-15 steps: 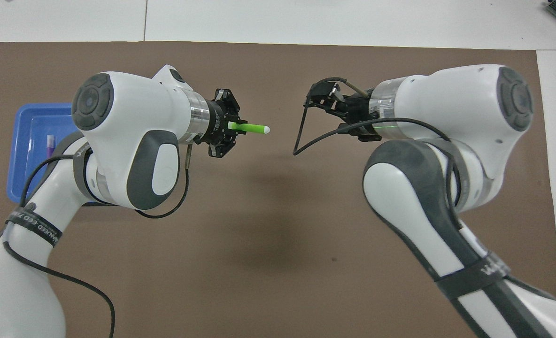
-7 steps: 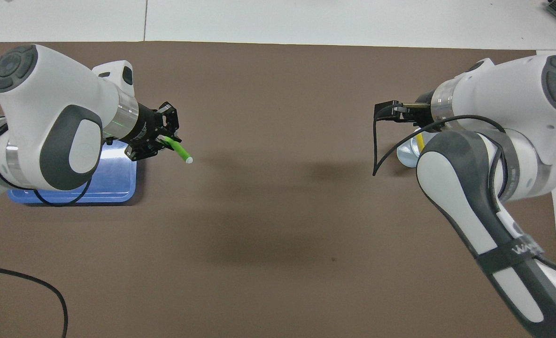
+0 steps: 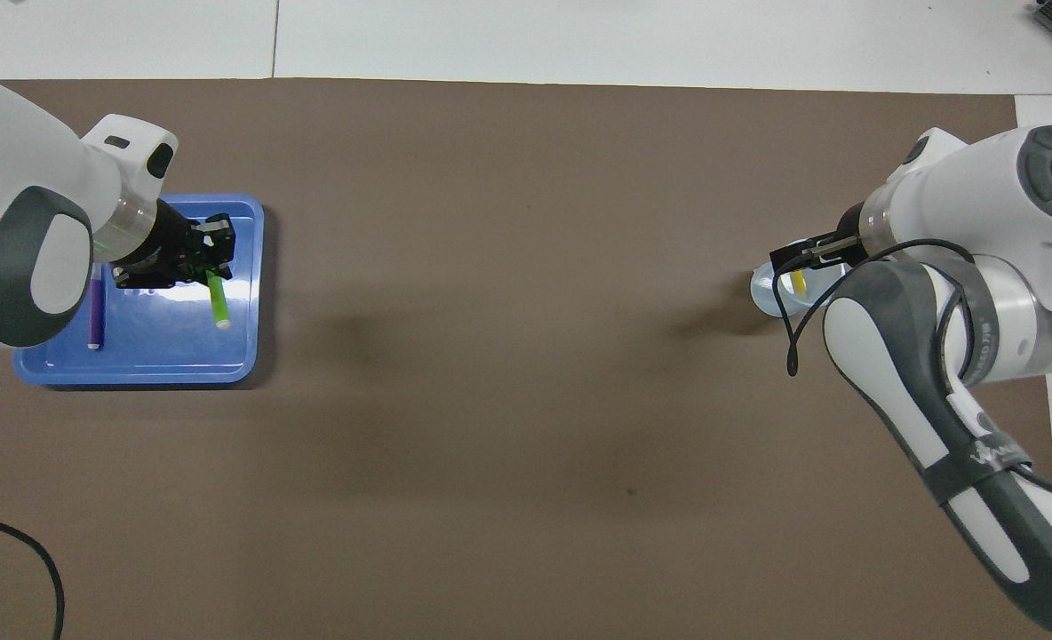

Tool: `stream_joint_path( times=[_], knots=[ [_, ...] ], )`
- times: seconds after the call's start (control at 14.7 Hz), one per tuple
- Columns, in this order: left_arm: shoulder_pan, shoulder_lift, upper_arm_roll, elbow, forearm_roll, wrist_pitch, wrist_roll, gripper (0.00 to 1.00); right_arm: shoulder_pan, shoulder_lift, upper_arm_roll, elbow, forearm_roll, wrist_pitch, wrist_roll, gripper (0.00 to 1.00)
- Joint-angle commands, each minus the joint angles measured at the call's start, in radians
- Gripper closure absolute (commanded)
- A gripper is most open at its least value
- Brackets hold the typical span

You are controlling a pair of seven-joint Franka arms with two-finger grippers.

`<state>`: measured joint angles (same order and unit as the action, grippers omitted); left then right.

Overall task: Right arm passes pens to left for tray arrangement
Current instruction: 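Lower the green pen beside the purple pen and open the left gripper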

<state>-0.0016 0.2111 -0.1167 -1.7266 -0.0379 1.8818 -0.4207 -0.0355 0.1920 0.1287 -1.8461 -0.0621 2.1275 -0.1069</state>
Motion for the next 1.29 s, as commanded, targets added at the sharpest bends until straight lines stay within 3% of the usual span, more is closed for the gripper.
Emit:
stream_joint_path(
  times=[0.0, 0.34, 0.68, 1.02, 1.09, 1.23],
  knots=[
    [0.028, -0.019, -0.004, -0.01, 0.065, -0.018, 0.143, 1.0, -0.003, 0.032, 0.015, -0.002, -0.074, 0.006, -0.02, 0.0],
    [0.144, -0.007, -0.003, -0.086, 0.108, 0.17, 0.403, 1.0, 0.003, 0.064, 0.017, 0.005, -0.142, 0.025, -0.019, 0.12],
    [0.183, 0.07, -0.001, -0.122, 0.107, 0.322, 0.445, 1.0, 0.019, 0.069, 0.017, 0.013, -0.143, 0.025, -0.014, 0.52],
    [0.19, 0.12, -0.001, -0.215, 0.107, 0.48, 0.453, 1.0, 0.019, 0.081, 0.017, 0.015, -0.145, 0.042, -0.01, 0.55],
    [0.204, 0.12, -0.001, -0.231, 0.108, 0.494, 0.457, 1.0, 0.02, 0.081, 0.016, 0.015, -0.145, 0.042, -0.01, 0.6],
    [0.222, 0.122, -0.001, -0.232, 0.108, 0.496, 0.497, 1.0, 0.022, 0.081, 0.017, 0.019, -0.145, 0.042, -0.01, 0.61]
  ],
)
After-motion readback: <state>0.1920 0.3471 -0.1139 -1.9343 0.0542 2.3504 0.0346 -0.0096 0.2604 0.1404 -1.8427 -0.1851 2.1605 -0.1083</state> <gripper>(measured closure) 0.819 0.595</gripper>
